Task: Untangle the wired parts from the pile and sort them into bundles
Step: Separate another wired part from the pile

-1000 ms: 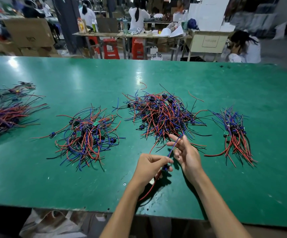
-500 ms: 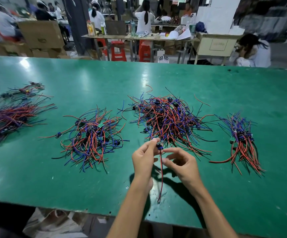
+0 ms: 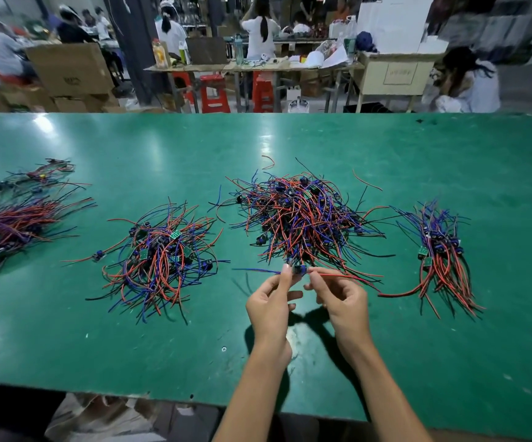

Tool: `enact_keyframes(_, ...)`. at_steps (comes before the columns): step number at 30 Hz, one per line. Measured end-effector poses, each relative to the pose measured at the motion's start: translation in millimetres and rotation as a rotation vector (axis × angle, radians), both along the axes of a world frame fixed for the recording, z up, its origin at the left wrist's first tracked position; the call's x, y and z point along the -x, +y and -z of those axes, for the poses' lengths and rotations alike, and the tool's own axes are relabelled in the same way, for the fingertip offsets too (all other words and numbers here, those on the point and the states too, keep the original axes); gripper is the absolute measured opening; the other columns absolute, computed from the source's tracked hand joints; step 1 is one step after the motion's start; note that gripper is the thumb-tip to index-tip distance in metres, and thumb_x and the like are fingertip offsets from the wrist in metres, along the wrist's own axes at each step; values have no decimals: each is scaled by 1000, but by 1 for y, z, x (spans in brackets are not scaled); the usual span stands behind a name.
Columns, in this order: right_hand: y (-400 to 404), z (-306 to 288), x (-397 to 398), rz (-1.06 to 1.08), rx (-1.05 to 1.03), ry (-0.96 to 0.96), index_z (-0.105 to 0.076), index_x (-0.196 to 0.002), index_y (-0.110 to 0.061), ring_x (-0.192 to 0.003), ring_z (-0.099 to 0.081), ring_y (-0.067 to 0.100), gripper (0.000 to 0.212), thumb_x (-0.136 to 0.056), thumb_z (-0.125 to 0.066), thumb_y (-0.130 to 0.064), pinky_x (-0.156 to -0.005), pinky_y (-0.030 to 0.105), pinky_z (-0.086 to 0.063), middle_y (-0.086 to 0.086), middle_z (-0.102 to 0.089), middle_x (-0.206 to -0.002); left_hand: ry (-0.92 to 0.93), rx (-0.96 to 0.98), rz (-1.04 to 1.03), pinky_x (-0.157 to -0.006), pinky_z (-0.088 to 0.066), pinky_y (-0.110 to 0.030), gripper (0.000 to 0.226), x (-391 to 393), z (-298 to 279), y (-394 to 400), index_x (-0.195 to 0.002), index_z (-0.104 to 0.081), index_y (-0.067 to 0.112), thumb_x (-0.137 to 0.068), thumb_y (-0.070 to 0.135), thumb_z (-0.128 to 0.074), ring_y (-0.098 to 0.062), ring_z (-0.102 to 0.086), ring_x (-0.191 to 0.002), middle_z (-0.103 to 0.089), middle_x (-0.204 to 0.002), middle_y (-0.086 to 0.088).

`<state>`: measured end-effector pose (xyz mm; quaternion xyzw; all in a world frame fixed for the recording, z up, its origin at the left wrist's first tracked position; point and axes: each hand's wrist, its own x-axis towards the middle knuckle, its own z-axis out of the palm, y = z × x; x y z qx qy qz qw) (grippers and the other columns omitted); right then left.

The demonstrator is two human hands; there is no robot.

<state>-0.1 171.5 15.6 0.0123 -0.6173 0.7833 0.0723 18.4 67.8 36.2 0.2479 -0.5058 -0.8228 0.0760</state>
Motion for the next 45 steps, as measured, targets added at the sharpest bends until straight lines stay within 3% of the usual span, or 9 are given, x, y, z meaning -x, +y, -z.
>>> enact_keyframes(10, 2, -2, 2, -40, 110, -132, -63, -99, -7, -87, -77, 21, 5, -97, -64, -12, -62, 19, -55, 11, -79, -89, 8, 64, -196, -63, -53, -17, 29, -15, 23, -45, -92, -73, 9, -87, 38, -71, -9, -69, -70, -77, -80, -2)
enact_keyframes(14, 3, 0, 3, -67, 57, -149, -61, -105, -3, -88, -77, 26, 16, -97, -64, -16, -77, 28, -56, 14, -79, -88, 0, 131, -392, -73, -53, -17, 35, -16, 12, -64, -119, -64, 6, -92, 28, -70, -10, -70, -84, -75, -95, -2)
enact_keyframes(18, 4, -2, 1, -64, 39, -159, -67, -100, -4, -80, -76, 26, 15, -95, -68, -17, -76, 36, -52, 15, -78, -85, -23, 607, -605, -108, -22, -12, 51, -20, -9, -50, -142, -47, 13, -95, 21, -66, -19, -43, -134, -48, -145, -6)
enact_keyframes(21, 3, -2, 0, -68, 4, -142, -72, -94, -5, -74, -76, 23, 12, -92, -71, -17, -69, 30, -51, 15, -77, -80, 265, 1021, -394, -109, -21, -7, 36, -17, -18, -34, -132, -60, 17, -96, 17, -64, -8, -46, -131, -56, -137, 5)
enact_keyframes(24, 3, 0, 0, -48, -12, -86, -78, -88, -10, -69, -70, 16, 7, -91, -73, -14, -65, 28, -55, 11, -76, -78, 302, 825, 221, -78, -50, -12, 20, -3, -27, -21, -117, -68, 23, -97, 25, -65, 0, -68, -90, -74, -98, 10)
enact_keyframes(27, 3, 5, 3, 0, -51, -55, -78, -84, -16, -71, -65, 9, 12, -93, -71, -13, -65, 25, -52, 3, -75, -79, 216, 767, 456, -70, -58, -27, 17, 10, -24, -16, -111, -71, 15, -97, 24, -67, -11, -72, -69, -76, -86, 0)
enact_keyframes(32, 0, 9, 9, 123, -148, -21, -77, -80, -20, -80, -56, 4, 26, -100, -61, -16, -78, 31, -48, -3, -57, -87, 172, 606, 558, -54, -50, -16, 18, 14, -18, -18, -113, -71, 11, -102, 16, -58, -2, -61, -52, -73, -83, -8)
enact_keyframes(35, -1, 8, 8, 96, -120, -19, -78, -101, -17, -86, -58, -2, 22, -103, -56, -17, -74, 18, -51, 1, -46, -102, 110, 584, 583, -50, -47, -17, 17, 13, -17, -15, -109, -70, 8, -101, 12, -56, -10, -62, -47, -71, -74, -9)
enact_keyframes(45, -1, 9, 8, 4, 25, -109, -75, -96, -8, -72, -67, 15, 30, -105, -46, -6, -56, 22, -54, 8, -73, -86, 110, 385, 545, -60, -54, -25, 22, 12, -5, -8, -73, -78, 5, -90, 8, -65, -21, -69, -63, -72, -71, -16)
